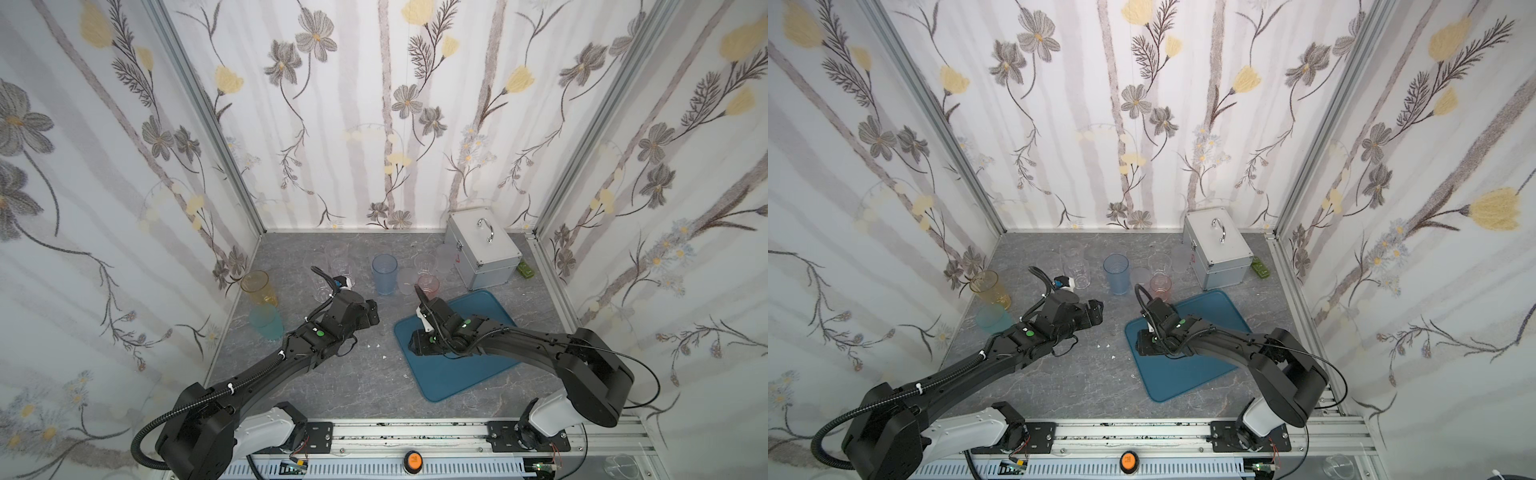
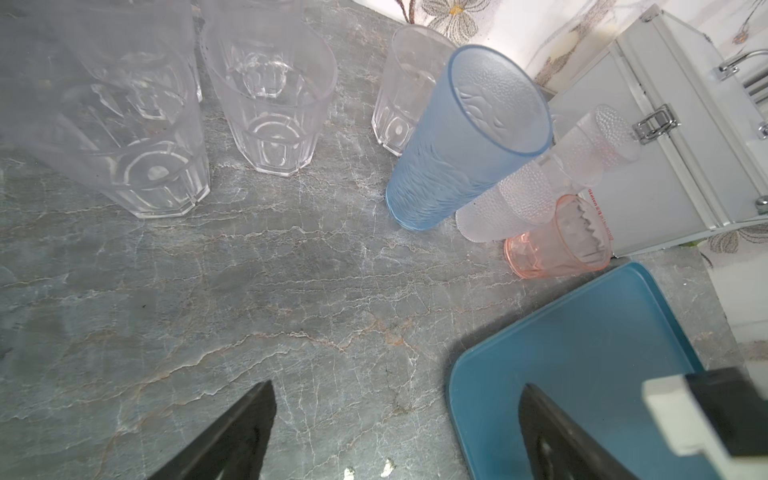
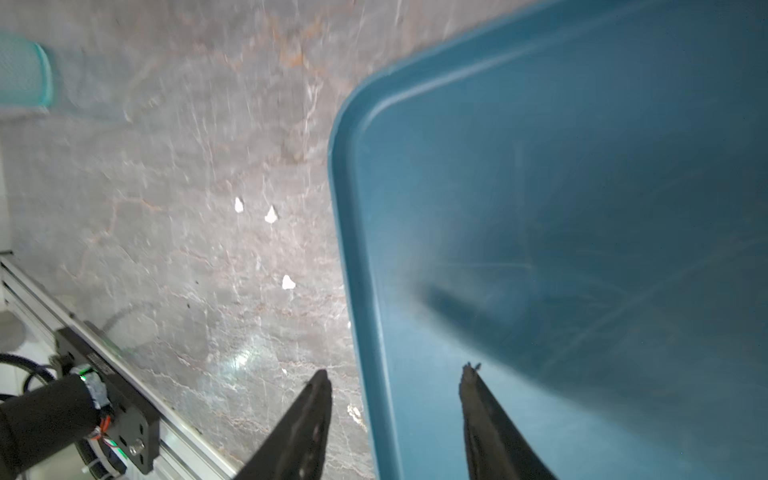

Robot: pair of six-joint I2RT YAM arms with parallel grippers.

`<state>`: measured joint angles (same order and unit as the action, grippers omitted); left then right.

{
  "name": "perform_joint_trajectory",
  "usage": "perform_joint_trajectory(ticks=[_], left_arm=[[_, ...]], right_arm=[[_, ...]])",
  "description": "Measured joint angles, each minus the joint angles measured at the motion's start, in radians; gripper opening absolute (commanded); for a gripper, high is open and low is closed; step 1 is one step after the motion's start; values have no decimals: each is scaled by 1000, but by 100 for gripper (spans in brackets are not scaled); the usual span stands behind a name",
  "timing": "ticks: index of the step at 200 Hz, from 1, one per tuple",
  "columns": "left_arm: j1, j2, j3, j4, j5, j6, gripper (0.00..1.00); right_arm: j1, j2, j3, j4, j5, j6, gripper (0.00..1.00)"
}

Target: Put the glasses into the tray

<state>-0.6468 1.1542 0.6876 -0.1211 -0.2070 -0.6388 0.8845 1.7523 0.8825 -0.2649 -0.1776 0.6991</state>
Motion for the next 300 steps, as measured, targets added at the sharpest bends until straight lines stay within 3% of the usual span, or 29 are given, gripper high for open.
perform_joint_trajectory(ticks=[47,89,119,160,210,263,300], left_arm=[[53,-90,-55,10,2,-11,95],[105,-121,-63,8,26,-16,95],[125,-119,-43,-10,29,-16,93],[98,-79,-39,-23,35,-23,90],[-85,54,-35,-2,35,-70,90],[-199,212,-72,100,98,-150,86],[-241,324,-41,135,97,-170,82]], right_arm=[[74,189,146,41,-56,26,22],[77,349,374,119,-124,66,24],[69,382,435,190,-168,104,29],[-26,179,215,195,-148,75,34],[-247,-82,-78,88,-38,-32,46],[-396,-208,-180,-16,85,-118,52],[-570,-236,-217,-16,137,-150,63]])
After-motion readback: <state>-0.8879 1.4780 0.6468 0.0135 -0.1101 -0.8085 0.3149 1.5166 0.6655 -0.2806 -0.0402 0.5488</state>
